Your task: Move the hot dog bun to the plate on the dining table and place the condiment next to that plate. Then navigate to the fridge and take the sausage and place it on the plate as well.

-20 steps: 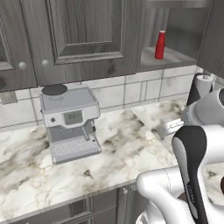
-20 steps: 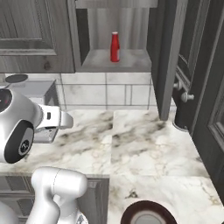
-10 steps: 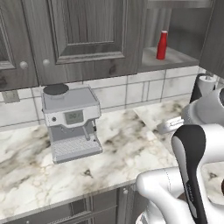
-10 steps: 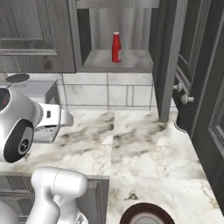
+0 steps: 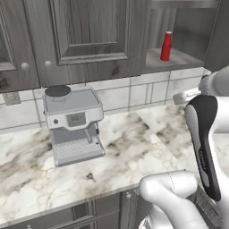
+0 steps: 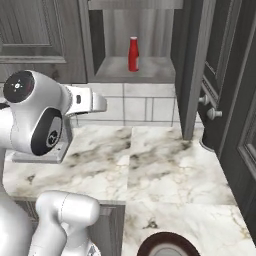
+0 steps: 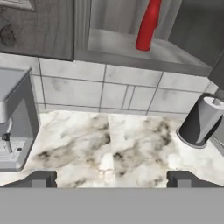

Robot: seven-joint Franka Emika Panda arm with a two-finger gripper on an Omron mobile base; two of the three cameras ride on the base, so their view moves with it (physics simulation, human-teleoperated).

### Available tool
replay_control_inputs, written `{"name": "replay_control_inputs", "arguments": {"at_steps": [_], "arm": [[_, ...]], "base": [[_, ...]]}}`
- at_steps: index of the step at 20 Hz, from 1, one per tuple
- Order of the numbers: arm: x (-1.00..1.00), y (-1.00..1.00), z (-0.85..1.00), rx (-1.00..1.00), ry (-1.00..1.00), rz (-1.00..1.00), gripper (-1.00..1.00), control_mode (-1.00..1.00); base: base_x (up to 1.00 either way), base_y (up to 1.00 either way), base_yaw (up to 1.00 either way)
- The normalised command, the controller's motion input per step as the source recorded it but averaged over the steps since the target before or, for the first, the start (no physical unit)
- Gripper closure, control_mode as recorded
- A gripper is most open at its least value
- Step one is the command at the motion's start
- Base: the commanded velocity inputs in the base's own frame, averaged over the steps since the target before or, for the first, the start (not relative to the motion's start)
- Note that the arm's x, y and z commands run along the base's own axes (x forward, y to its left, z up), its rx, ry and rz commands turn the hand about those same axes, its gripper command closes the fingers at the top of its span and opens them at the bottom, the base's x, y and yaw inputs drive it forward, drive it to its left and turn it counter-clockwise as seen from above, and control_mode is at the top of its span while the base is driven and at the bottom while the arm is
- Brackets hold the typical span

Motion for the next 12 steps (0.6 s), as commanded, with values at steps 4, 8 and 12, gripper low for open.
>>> {"name": "replay_control_inputs", "arguments": {"at_steps": [4,8,12], "arm": [[0.38,-0.63,0.44,0.0,-0.12,0.01,-1.0,-1.0],[0.51,-0.38,0.26,0.0,-0.06,0.0,-1.0,-1.0],[0.8,-0.18,0.13,0.0,0.0,0.0,-1.0,-1.0]], "base": [[0.0,0.0,0.0],[0.0,0.0,0.0],[0.0,0.0,0.0]]}}
